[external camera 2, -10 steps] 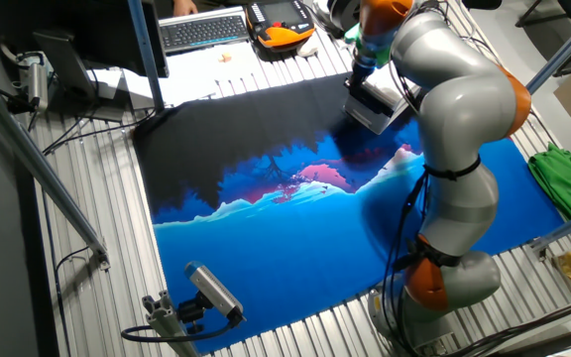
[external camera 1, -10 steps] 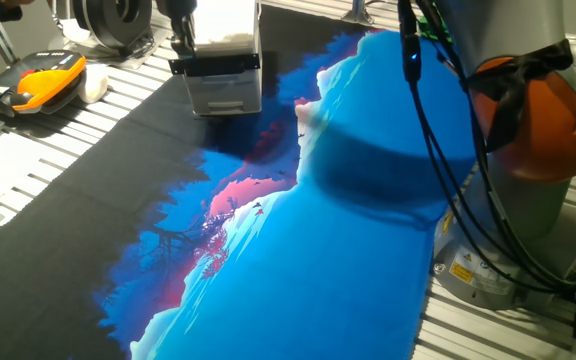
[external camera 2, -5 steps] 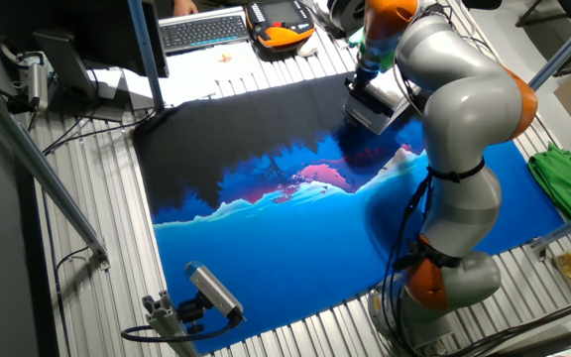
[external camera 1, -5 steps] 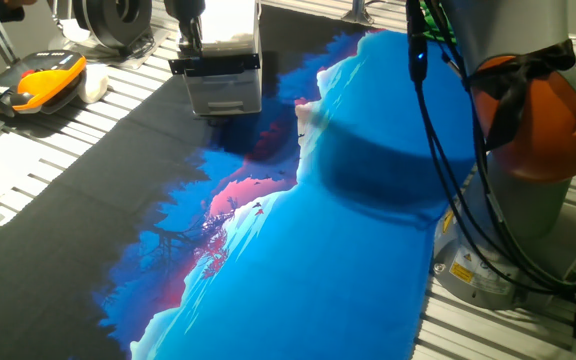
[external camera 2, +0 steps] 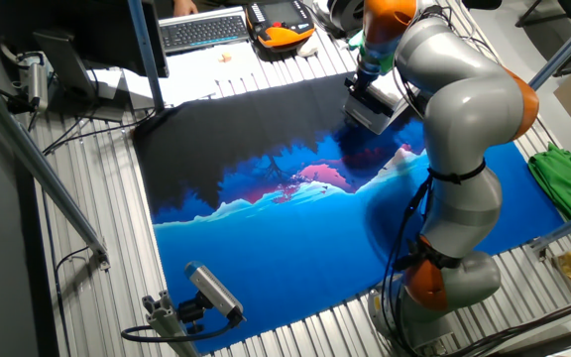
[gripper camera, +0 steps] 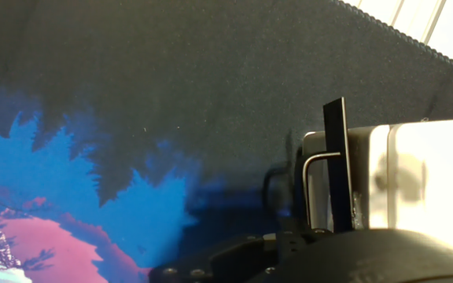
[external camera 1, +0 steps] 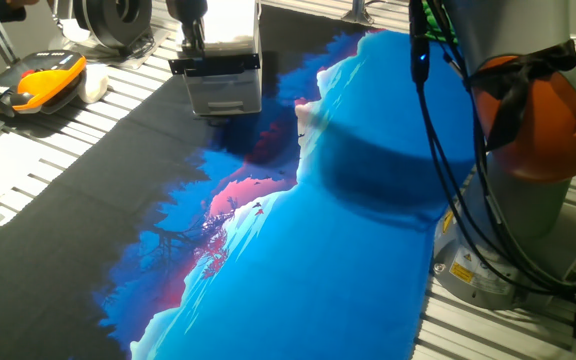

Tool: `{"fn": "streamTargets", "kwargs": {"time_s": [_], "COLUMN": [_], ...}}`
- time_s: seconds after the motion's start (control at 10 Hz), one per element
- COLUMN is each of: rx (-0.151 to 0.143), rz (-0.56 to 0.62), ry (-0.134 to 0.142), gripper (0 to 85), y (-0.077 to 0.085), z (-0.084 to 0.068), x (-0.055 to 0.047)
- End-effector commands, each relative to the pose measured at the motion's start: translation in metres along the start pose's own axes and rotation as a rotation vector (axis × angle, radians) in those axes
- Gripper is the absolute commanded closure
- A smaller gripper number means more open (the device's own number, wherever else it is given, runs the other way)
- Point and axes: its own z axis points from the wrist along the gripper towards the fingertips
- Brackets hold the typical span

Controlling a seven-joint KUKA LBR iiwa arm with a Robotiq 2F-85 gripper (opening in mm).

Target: Grasp the handle and open the drawer

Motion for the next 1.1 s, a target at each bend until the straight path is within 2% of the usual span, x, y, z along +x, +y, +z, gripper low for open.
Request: {"fn": "streamTargets", "kwargs": {"time_s": [0.0, 0.3, 0.5, 0.6, 0.7, 0.8, 0.9, 1.0], "rx": [0.000, 0.011, 0.030, 0.034, 0.053, 0.050, 0.029, 0.020], "rz": [0.000, 0.014, 0.012, 0.013, 0.014, 0.026, 0.032, 0.032], "ry": [-0.004, -0.017, -0.027, -0.036, -0.037, -0.047, -0.051, -0.047], "gripper": [68.0, 68.0, 68.0, 51.0, 51.0, 51.0, 51.0, 51.0], "y": [-0.0002, -0.0008, -0.0023, -0.0024, -0.0022, -0.0027, -0.0034, -0.0043], "z": [0.0005, 0.0001, -0.0004, -0.0005, -0.0004, -0.0001, 0.0006, 0.0029], "x": [0.0001, 0.0008, 0.0015, 0.0017, 0.0016, 0.0027, 0.0021, 0.0011]}}
